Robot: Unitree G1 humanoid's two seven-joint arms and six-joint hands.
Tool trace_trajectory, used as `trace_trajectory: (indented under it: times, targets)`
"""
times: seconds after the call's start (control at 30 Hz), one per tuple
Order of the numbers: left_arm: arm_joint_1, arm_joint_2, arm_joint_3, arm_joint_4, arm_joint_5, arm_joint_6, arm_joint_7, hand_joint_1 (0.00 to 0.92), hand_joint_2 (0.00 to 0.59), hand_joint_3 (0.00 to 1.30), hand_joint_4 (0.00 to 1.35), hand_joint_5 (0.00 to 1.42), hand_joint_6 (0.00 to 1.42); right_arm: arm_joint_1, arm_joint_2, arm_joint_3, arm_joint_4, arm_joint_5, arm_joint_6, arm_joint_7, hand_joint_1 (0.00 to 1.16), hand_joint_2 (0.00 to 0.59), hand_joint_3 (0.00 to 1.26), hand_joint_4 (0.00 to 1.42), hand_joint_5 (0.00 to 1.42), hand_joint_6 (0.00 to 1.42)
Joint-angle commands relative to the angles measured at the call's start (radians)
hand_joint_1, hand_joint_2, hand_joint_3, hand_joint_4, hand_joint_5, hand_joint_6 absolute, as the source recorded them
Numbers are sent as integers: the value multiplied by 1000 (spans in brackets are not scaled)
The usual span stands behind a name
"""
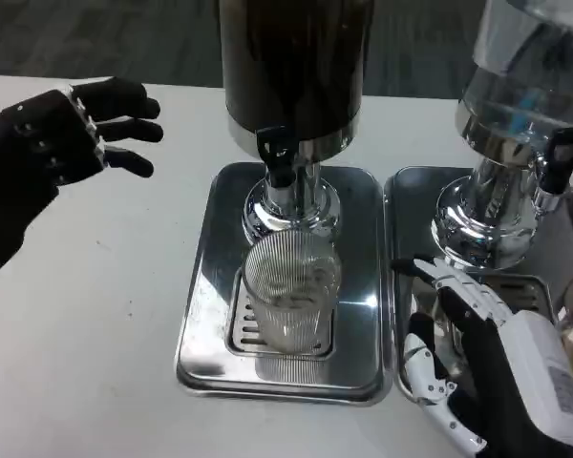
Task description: Grasp the cup under the faucet to collect the drink, then remove the cup.
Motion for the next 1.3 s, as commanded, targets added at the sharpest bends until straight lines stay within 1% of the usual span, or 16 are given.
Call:
trace_trajectory:
  times: [0.03,0.07,0.23,0.33,0.4,0.5,0.7,0.8,0.87,1.03,1.17,1.3]
  targets:
    - [-62,-1,27,12,-3,133,-74,0,68,413,331,329,493,5,8,14,14,-8,-7,-29,288,575,271,174,158,114]
    - [-82,0,26,21,-3,170,-93,0,65,416,315,320,470,3,11,19,17,-13,-4,-34,288,575,271,174,158,114]
    - [-170,-9,34,83,27,286,-157,0,51,399,285,289,414,-1,22,31,37,-11,-5,-56,286,575,294,196,169,99]
    - [-223,-19,31,124,57,310,-169,0,53,397,284,289,411,1,30,41,46,-16,-6,-69,285,575,294,197,169,98]
    - [-249,-31,30,142,71,332,-177,0,60,373,262,265,390,2,33,44,54,-11,-5,-75,285,574,295,197,170,97]
    - [-272,-56,10,129,88,382,-190,0,53,331,231,244,368,1,33,46,56,-18,-4,-87,285,572,299,197,170,96]
    - [-277,-97,-2,70,97,450,-194,0,56,315,221,236,353,-3,33,49,61,-19,-2,-97,285,571,302,197,170,96]
    - [-277,-113,-9,39,100,468,-190,0,57,314,217,235,351,-4,34,50,64,-19,-2,-101,285,571,303,197,170,96]
    - [-279,-124,-14,24,106,474,-188,0,58,314,215,235,351,-5,36,52,68,-14,-3,-102,285,571,303,197,170,96]
    - [-294,-141,-24,14,150,436,-177,0,54,314,212,228,349,-7,40,56,74,-13,-3,-109,283,568,303,198,170,96]
    - [-304,-148,-24,4,187,381,-160,0,51,317,216,213,331,-5,41,59,75,-11,-3,-114,281,564,304,200,170,95]
    - [-300,-158,-38,-8,234,306,-150,0,52,322,222,205,315,-5,42,55,82,5,-3,-115,279,562,304,200,170,95]
